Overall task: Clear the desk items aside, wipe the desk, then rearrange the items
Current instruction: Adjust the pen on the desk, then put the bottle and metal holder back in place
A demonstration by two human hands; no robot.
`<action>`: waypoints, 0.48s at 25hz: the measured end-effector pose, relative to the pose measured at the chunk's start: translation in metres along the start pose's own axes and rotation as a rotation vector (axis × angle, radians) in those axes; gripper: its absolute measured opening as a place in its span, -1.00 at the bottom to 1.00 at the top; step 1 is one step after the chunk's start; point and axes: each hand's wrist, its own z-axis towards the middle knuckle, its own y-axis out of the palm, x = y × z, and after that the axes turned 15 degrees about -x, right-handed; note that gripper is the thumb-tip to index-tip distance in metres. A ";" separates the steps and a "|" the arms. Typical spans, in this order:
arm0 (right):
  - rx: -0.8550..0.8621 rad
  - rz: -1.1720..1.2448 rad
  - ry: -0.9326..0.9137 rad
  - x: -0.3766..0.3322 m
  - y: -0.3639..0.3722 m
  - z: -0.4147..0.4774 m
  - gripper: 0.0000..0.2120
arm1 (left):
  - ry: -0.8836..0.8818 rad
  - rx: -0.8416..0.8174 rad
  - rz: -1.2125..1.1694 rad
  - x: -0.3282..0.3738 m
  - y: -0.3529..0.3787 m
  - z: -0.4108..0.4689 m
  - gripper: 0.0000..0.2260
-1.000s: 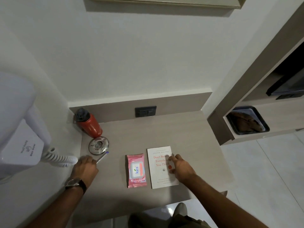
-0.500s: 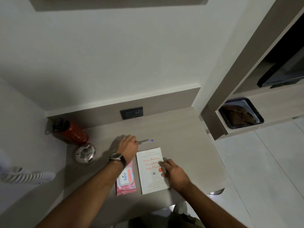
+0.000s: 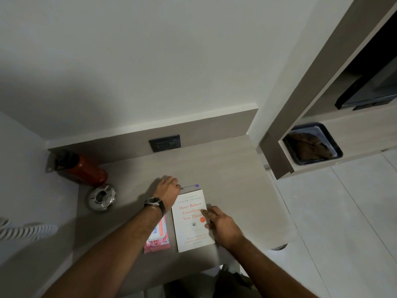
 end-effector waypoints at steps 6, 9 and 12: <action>-0.029 -0.055 -0.016 -0.003 -0.001 0.004 -0.56 | 0.014 0.033 -0.056 -0.005 0.003 -0.004 -0.73; 0.061 -0.027 -0.003 -0.002 -0.003 0.000 -0.57 | -0.022 0.177 -0.253 -0.010 0.006 -0.022 -0.73; 0.251 0.069 0.031 -0.001 -0.007 -0.009 -0.58 | -0.192 0.472 -0.636 -0.029 0.018 -0.055 -0.68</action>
